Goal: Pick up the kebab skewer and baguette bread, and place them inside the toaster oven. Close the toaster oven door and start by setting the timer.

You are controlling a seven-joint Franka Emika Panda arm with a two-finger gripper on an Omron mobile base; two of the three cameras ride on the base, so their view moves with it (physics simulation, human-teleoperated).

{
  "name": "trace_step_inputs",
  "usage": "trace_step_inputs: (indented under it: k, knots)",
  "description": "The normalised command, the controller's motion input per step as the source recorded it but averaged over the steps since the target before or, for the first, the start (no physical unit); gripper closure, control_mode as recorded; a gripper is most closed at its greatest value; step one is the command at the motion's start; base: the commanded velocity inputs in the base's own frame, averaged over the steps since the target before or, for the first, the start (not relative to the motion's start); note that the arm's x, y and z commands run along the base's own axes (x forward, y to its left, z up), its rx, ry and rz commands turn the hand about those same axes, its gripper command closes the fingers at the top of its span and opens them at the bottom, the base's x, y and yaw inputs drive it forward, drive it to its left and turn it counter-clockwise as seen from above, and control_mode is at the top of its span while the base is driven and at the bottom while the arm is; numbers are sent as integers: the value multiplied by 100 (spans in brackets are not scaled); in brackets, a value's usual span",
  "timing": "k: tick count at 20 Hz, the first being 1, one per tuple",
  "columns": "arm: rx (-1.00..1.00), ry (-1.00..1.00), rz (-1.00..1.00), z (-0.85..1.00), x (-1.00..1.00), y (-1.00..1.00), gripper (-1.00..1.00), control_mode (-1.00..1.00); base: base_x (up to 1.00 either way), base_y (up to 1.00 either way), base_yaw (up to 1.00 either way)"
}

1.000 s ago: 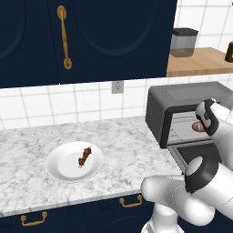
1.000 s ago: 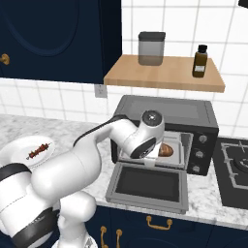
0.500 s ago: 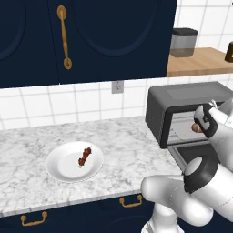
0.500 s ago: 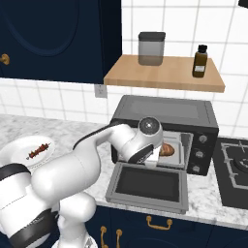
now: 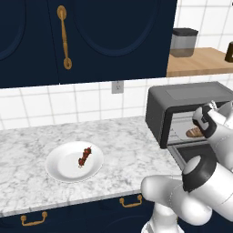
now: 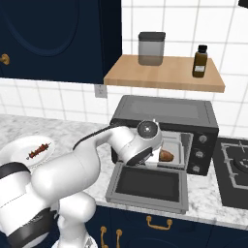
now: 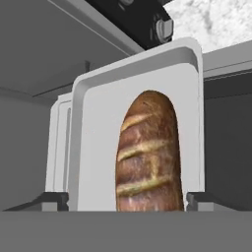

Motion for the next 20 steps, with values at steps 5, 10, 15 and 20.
trace_step_inputs:
  k: [5, 10, 15, 20]
  knots:
    - [2, 1, 0, 17, 9, -12, -100, -100, 0, 0, 0]
    - [0, 6, 0, 40, -22, -40, -100, -100, 0, 0, 0]
    - [-3, 5, 16, 21, -75, 4, -100, -100, 0, 0, 0]
    - [-3, 10, 47, 14, -37, 69, -100, -100, 0, 0, 0]
